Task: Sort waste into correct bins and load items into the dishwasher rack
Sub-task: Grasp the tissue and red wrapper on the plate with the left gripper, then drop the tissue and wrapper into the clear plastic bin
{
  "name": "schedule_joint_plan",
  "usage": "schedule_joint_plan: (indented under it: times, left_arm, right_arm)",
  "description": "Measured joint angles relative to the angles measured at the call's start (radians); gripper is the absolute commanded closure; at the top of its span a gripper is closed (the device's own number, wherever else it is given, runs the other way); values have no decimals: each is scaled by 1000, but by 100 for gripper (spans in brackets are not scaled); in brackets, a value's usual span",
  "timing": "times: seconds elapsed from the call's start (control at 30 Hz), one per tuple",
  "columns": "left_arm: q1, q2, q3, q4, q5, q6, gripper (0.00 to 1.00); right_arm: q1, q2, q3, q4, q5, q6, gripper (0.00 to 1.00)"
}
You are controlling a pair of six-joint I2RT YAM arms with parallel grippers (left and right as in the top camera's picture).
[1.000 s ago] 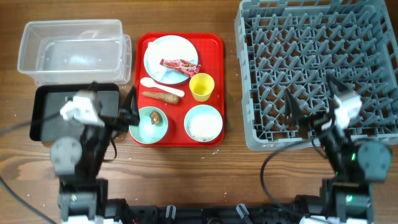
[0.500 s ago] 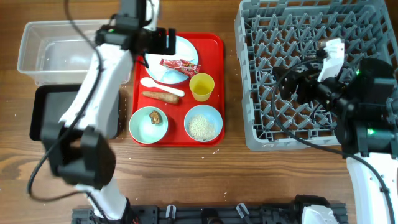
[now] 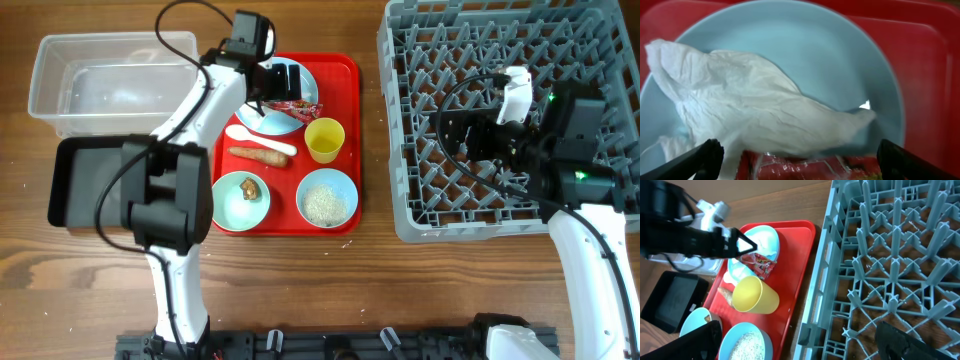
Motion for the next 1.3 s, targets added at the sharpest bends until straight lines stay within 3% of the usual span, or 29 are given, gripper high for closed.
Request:
schedule_joint_plan:
  times: [0.07, 0.13, 0.2, 0.23, 0.53, 0.67, 0.87, 1.17, 1.2, 1.23, 1.3]
  left_arm:
    - [0, 43, 0, 3, -20, -13, 0]
    - [-3, 55, 13, 10, -31, -17, 19]
    - [-5, 64, 17, 11, -48, -20, 78]
    - [-5, 68, 19, 11, -58, -26, 96]
    - [-2, 67, 22, 6, -61, -33, 96]
    - [32, -82, 10, -5, -47, -57, 96]
    - [174, -414, 21, -27, -43, -70, 96]
    - [473, -317, 22, 30, -116, -74, 96]
    - [497, -292, 21, 39, -122, -74, 93]
    - [511, -269, 22, 56, -126, -74, 62]
    - [541, -205, 21, 56, -127, -77, 18]
  right_arm:
    - [0, 0, 0, 0, 0, 0, 0]
    - [0, 0, 0, 0, 0, 0, 0]
    - [0, 0, 0, 0, 0, 0, 0]
    - [0, 0, 0, 0, 0, 1, 0]
    - [0, 0, 0, 21, 0, 48, 0]
    - [0, 0, 0, 23, 0, 53, 0]
    - [0, 0, 0, 23, 0, 60, 1]
    - [0, 0, 0, 23, 0, 60, 1]
    - [0, 0, 0, 23, 0, 60, 1]
    - [0, 0, 0, 24, 0, 60, 1]
    - [0, 0, 0, 23, 0, 60, 1]
